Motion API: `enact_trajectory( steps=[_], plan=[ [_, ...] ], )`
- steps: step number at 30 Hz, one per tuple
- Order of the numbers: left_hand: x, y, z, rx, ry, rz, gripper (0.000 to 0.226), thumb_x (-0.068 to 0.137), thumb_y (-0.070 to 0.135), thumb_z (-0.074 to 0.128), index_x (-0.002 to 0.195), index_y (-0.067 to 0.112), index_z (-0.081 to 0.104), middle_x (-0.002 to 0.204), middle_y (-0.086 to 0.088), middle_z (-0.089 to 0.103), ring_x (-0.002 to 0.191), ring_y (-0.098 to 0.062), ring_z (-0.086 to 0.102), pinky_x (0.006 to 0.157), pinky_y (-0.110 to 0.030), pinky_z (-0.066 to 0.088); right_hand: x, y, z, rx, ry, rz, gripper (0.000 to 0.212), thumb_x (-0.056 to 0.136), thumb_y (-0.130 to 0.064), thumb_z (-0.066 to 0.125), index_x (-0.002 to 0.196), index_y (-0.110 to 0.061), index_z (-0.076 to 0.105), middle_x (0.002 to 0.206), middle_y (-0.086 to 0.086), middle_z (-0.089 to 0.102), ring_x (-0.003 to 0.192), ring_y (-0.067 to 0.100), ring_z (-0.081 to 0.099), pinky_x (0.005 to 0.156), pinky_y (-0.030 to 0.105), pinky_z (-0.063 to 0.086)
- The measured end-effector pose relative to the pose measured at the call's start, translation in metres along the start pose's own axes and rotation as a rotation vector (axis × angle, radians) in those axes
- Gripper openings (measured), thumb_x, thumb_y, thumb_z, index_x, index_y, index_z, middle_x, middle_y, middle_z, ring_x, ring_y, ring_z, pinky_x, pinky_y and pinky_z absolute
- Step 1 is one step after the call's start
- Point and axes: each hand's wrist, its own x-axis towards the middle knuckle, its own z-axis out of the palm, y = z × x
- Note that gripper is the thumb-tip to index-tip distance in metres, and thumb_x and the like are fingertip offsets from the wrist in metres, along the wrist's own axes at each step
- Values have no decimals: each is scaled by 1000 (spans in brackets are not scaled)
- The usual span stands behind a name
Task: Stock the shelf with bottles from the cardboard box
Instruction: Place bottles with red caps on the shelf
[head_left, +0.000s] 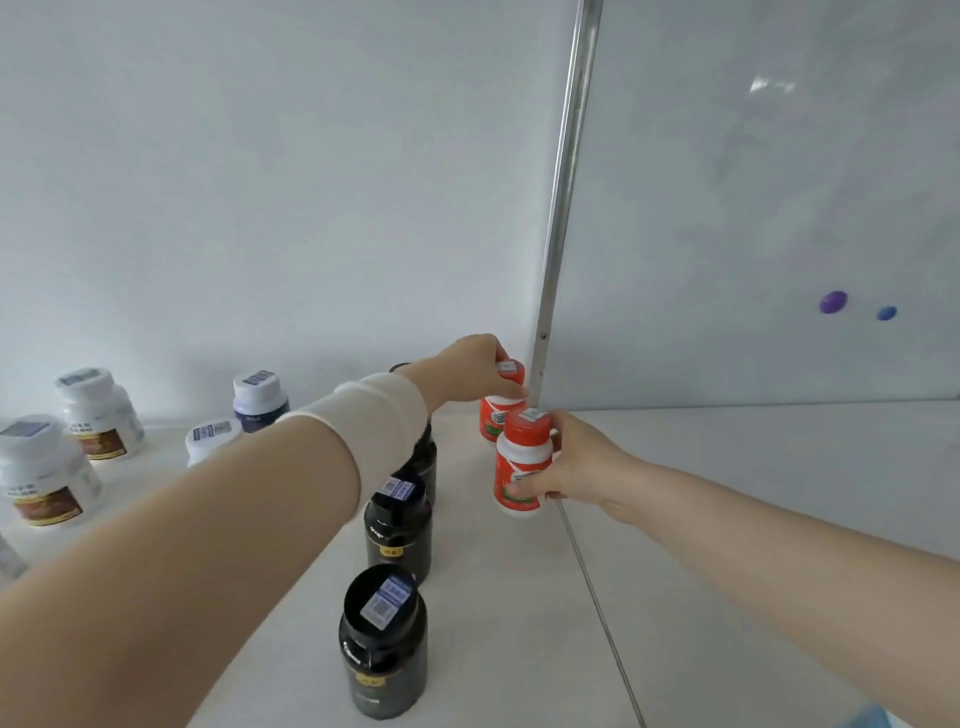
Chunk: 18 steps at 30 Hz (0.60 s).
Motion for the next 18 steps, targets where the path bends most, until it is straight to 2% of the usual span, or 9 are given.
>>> enact_trajectory(
  steps=[7, 10, 12, 18],
  plan=[
    [20, -6, 10, 72, -29, -21, 53, 84, 35, 67, 124, 6, 50, 124, -10, 57, 102, -23, 53, 85, -29, 45, 21, 3, 9, -144, 10, -51, 80, 62, -15, 83, 131, -16, 44, 126, 1, 58, 117, 22, 55, 102, 38, 45],
    [22, -6, 12, 78, -31, -20, 54, 84, 34, 67, 126, 6, 48, 126, -11, 57, 103, -23, 53, 88, -31, 46, 22, 3, 13, -202, 21, -60, 83, 64, -18, 82, 135, -16, 39, 132, 1, 54, 121, 21, 51, 104, 35, 42],
    [22, -6, 13, 86, -36, -25, 56, 85, 34, 66, 128, 7, 45, 129, -10, 55, 111, -25, 54, 88, -31, 46, 19, 3, 13, -209, 5, -56, 86, 67, -18, 81, 138, -15, 34, 137, 2, 49, 127, 22, 47, 108, 35, 39],
    [19, -3, 12, 89, -44, -29, 59, 87, 35, 63, 134, 9, 39, 135, -9, 50, 119, -27, 51, 91, -31, 45, 8, -2, 8, -222, -31, -31, 78, 73, -19, 78, 137, -14, 34, 137, 3, 49, 125, 22, 48, 106, 35, 40]
  ],
)
